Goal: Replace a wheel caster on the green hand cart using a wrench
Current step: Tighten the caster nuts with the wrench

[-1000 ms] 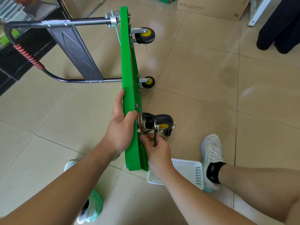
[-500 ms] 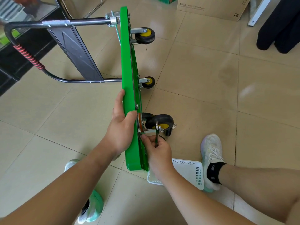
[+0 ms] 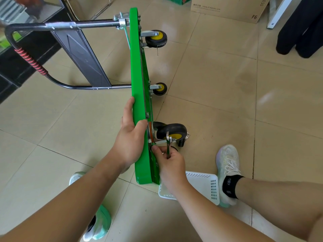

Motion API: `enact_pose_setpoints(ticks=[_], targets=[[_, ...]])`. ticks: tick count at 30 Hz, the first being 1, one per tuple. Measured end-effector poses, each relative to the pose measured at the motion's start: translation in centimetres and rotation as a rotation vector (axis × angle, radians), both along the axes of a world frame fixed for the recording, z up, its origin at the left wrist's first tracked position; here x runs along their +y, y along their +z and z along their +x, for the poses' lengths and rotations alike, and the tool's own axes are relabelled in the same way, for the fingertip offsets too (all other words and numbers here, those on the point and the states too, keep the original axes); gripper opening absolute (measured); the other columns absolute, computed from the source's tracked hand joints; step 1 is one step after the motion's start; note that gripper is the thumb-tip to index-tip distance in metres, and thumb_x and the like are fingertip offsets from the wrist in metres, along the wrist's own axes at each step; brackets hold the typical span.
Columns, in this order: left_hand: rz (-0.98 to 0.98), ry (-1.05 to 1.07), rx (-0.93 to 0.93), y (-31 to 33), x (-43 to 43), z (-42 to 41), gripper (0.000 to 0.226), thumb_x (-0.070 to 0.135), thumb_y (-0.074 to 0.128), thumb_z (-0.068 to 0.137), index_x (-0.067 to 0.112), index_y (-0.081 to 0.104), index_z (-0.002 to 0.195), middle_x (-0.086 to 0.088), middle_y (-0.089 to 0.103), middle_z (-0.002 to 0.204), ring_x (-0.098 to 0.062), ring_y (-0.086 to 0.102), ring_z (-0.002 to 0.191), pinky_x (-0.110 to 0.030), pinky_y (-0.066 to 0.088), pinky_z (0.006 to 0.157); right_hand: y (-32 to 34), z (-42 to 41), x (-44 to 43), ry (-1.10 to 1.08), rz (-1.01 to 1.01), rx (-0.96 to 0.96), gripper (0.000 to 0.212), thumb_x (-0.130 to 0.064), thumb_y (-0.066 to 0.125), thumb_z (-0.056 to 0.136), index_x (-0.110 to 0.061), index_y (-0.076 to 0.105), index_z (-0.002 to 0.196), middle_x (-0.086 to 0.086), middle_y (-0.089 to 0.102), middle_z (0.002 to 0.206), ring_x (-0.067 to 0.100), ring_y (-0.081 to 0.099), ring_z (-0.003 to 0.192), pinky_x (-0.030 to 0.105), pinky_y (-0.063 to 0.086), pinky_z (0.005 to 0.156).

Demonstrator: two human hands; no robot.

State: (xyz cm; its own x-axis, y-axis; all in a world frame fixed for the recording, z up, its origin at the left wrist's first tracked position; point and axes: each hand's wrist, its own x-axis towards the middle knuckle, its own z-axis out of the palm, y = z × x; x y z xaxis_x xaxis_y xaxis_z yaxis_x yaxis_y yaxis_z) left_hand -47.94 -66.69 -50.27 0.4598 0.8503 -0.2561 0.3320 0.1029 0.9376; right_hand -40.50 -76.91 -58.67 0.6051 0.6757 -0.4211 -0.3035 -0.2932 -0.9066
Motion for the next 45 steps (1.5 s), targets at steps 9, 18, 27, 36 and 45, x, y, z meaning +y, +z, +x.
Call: enact_pose_setpoints(ticks=[9, 18, 27, 36, 45], targets=[[0.007, -0.005, 0.009, -0.03, 0.07, 0.05, 0.07, 0.044, 0.044, 0.083, 0.072, 0.018, 0.142, 0.002, 0.052, 0.143, -0.028, 0.065, 0.113, -0.059, 0.053, 0.099, 0.11, -0.17, -0.34, 0.019, 0.003, 0.05, 0.016, -0.031, 0.072, 0.092, -0.021, 0.07, 0.079, 0.006, 0.071, 0.072, 0.022, 0.068, 0.07, 0.039, 0.058, 0.069], [0.005, -0.005, 0.002, -0.07, 0.07, -0.01, 0.071, 0.047, 0.044, 0.081, 0.071, 0.017, 0.143, 0.003, 0.051, 0.145, -0.028, 0.065, 0.114, -0.059, 0.052, 0.1, 0.16, -0.17, -0.45, 0.03, 0.027, 0.101, 0.01, -0.02, 0.069, 0.094, -0.029, 0.074, 0.092, 0.012, 0.067, 0.07, 0.027, 0.067, 0.073, 0.042, 0.059, 0.075], [0.006, -0.01, -0.003, -0.07, -0.01, 0.01, 0.07, 0.046, 0.044, 0.082, 0.071, 0.018, 0.142, 0.006, 0.049, 0.149, -0.024, 0.064, 0.118, -0.057, 0.051, 0.102, 0.15, -0.11, -0.41, 0.028, 0.018, 0.056, 0.015, -0.022, 0.07, 0.094, -0.033, 0.076, 0.086, 0.012, 0.071, 0.076, 0.032, 0.069, 0.078, 0.044, 0.059, 0.078], [0.008, -0.013, -0.002, 0.04, -0.03, 0.08, 0.069, 0.043, 0.043, 0.085, 0.069, 0.016, 0.144, 0.006, 0.048, 0.15, -0.024, 0.065, 0.115, -0.057, 0.052, 0.1, 0.24, 0.18, -0.4, 0.043, 0.019, 0.059, 0.013, -0.019, 0.069, 0.095, -0.03, 0.074, 0.09, 0.011, 0.075, 0.086, 0.024, 0.072, 0.083, 0.039, 0.059, 0.081], [0.005, -0.018, 0.003, 0.05, 0.0, 0.0, 0.07, 0.045, 0.043, 0.083, 0.071, 0.016, 0.143, 0.006, 0.048, 0.15, -0.024, 0.064, 0.118, -0.057, 0.052, 0.101, 0.41, 0.26, -0.29, 0.051, 0.024, 0.039, 0.013, -0.023, 0.071, 0.093, -0.032, 0.075, 0.085, 0.019, 0.072, 0.088, 0.018, 0.066, 0.075, 0.036, 0.057, 0.076]])
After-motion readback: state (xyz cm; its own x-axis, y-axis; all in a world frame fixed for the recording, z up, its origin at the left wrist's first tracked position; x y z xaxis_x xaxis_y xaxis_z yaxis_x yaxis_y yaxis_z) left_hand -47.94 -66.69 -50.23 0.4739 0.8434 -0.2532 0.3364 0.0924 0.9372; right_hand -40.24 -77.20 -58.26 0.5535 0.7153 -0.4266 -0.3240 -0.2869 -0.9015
